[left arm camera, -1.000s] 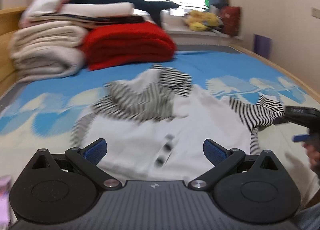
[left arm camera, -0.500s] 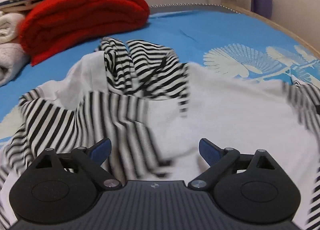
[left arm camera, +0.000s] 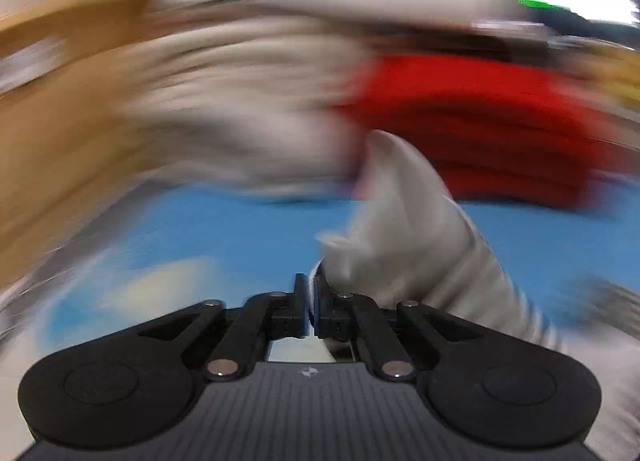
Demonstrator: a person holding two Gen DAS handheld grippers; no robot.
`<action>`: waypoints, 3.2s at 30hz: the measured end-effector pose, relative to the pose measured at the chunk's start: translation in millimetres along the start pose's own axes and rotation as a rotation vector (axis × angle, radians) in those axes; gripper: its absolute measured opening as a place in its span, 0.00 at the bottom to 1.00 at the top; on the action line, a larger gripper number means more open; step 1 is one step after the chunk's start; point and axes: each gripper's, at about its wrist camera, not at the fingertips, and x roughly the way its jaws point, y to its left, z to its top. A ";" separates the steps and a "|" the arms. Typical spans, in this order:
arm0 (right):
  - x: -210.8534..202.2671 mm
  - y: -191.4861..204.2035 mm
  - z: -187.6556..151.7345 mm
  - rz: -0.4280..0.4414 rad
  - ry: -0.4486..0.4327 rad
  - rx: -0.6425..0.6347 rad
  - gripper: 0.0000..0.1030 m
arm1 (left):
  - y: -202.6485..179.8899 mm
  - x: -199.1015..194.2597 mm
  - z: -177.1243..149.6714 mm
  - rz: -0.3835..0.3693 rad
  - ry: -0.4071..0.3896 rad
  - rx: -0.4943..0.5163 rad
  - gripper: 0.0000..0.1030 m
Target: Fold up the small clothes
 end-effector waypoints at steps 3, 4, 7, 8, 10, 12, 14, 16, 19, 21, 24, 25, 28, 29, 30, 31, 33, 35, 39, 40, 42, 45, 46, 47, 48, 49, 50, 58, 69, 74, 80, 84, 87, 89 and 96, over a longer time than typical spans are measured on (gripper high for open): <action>-4.9 -2.4 3.5 0.051 0.008 0.071 0.33 | 73.1 20.1 -9.4 -0.063 0.052 -0.196 0.64; -8.0 -4.2 5.4 0.075 0.016 0.104 0.40 | 86.7 16.7 -23.0 -0.097 0.056 -0.223 0.97; -32.4 -1.0 9.6 0.122 0.021 0.149 0.51 | 103.8 -8.6 -72.7 -0.145 0.060 -0.119 0.99; -45.2 4.0 9.3 0.138 0.020 0.125 0.53 | 105.9 -15.6 -90.2 -0.181 0.113 -0.058 0.99; -81.1 18.9 1.6 0.195 0.018 0.049 0.58 | 111.5 -40.5 -132.9 -0.254 0.177 0.012 0.99; -118.8 38.6 -16.4 0.289 0.041 -0.043 0.64 | 117.3 -74.1 -177.1 -0.334 0.239 0.030 0.99; -152.2 66.2 -45.3 0.411 0.116 -0.170 0.67 | 119.5 -107.0 -216.0 -0.386 0.313 0.035 0.99; -182.0 99.9 -86.1 0.538 0.202 -0.331 0.72 | 121.4 -135.1 -250.0 -0.407 0.387 0.023 0.99; -212.0 148.5 -153.0 0.648 0.271 -0.564 0.77 | 129.5 -164.0 -276.5 -0.434 0.439 -0.029 0.99; -223.7 179.1 -196.1 0.683 0.301 -0.717 0.77 | 140.1 -177.7 -286.3 -0.419 0.394 -0.064 0.99; -231.1 218.4 -250.8 0.715 0.283 -0.947 0.81 | 149.7 -179.0 -291.1 -0.378 0.373 -0.087 0.99; -229.6 228.0 -264.5 0.705 0.252 -1.006 0.79 | 150.7 -174.5 -291.5 -0.363 0.381 -0.082 0.99; -220.1 245.6 -270.7 0.735 0.240 -1.090 0.04 | 148.5 -158.6 -285.7 -0.361 0.416 -0.121 0.99; -217.5 250.1 -257.5 0.734 0.249 -1.092 0.03 | 147.3 -154.3 -283.2 -0.369 0.418 -0.145 0.99; -216.1 254.8 -233.1 0.737 0.201 -1.047 0.03 | 145.1 -151.4 -280.4 -0.376 0.418 -0.160 0.99; -212.3 256.0 -204.1 0.728 0.126 -0.963 0.02 | 143.0 -150.0 -277.0 -0.383 0.414 -0.160 0.99; -183.7 242.4 -123.1 0.592 -0.018 -0.591 0.02 | 133.7 -150.6 -270.2 -0.398 0.394 -0.129 0.99; -139.9 201.0 -60.4 0.328 -0.079 -0.123 0.11 | 124.2 -152.9 -265.5 -0.409 0.369 -0.092 0.99; -109.4 136.7 -47.5 0.266 -0.018 0.088 0.55 | 105.1 -159.7 -262.8 -0.461 0.346 -0.035 0.99; -106.2 132.5 -50.8 0.254 0.036 0.084 0.55 | 100.1 -163.3 -262.8 -0.482 0.336 -0.015 0.99; -111.6 126.4 -51.3 0.235 0.080 0.085 0.55 | 88.4 -171.4 -262.4 -0.523 0.304 0.034 0.99; -142.3 122.4 -56.2 0.308 0.109 0.070 0.55 | 71.1 -187.8 -262.7 -0.607 0.236 0.101 0.99; -152.9 122.8 -58.9 0.324 0.131 0.061 0.55 | 63.4 -191.3 -261.8 -0.628 0.215 0.133 0.99; -162.5 122.3 -64.6 0.332 0.143 0.055 0.56 | 55.8 -193.0 -260.3 -0.631 0.195 0.165 0.99; -173.4 121.4 -71.7 0.340 0.157 0.040 0.57 | 46.5 -193.1 -257.6 -0.623 0.173 0.193 0.99; -179.9 121.2 -80.2 0.347 0.158 0.028 0.57 | 36.3 -190.6 -253.8 -0.611 0.155 0.212 0.99; -190.9 118.1 -90.3 0.356 0.151 0.023 0.59 | 22.7 -184.8 -249.5 -0.598 0.146 0.235 0.99; -178.2 108.5 -108.0 0.337 0.199 -0.004 0.60 | -55.4 -116.3 -218.8 -0.625 0.256 0.311 0.35; -207.2 88.5 -109.6 0.584 0.239 -0.137 0.60 | -26.1 -173.7 -148.6 -0.634 0.199 0.264 0.16; -204.5 130.6 -153.8 0.428 0.256 -0.305 0.57 | 1.0 -216.9 -140.8 -0.617 0.147 0.283 0.16; -226.1 119.5 -162.4 0.290 0.201 -0.388 0.00 | 83.0 -249.5 -156.5 -0.574 0.152 0.277 0.15; -312.3 82.7 -155.0 0.388 0.094 -0.473 0.00 | 147.8 -263.2 -197.7 -0.601 0.218 0.287 0.15; -360.2 76.0 -157.6 0.301 -0.035 -0.598 0.00 | 183.6 -272.6 -236.5 -0.586 0.253 0.282 0.15; -376.3 68.8 -162.4 0.274 -0.056 -0.629 0.00 | 203.2 -273.1 -264.0 -0.601 0.319 0.270 0.15; -365.8 75.4 -195.0 0.406 0.115 -0.588 0.35 | 221.2 -262.8 -308.8 -0.582 0.404 0.313 0.15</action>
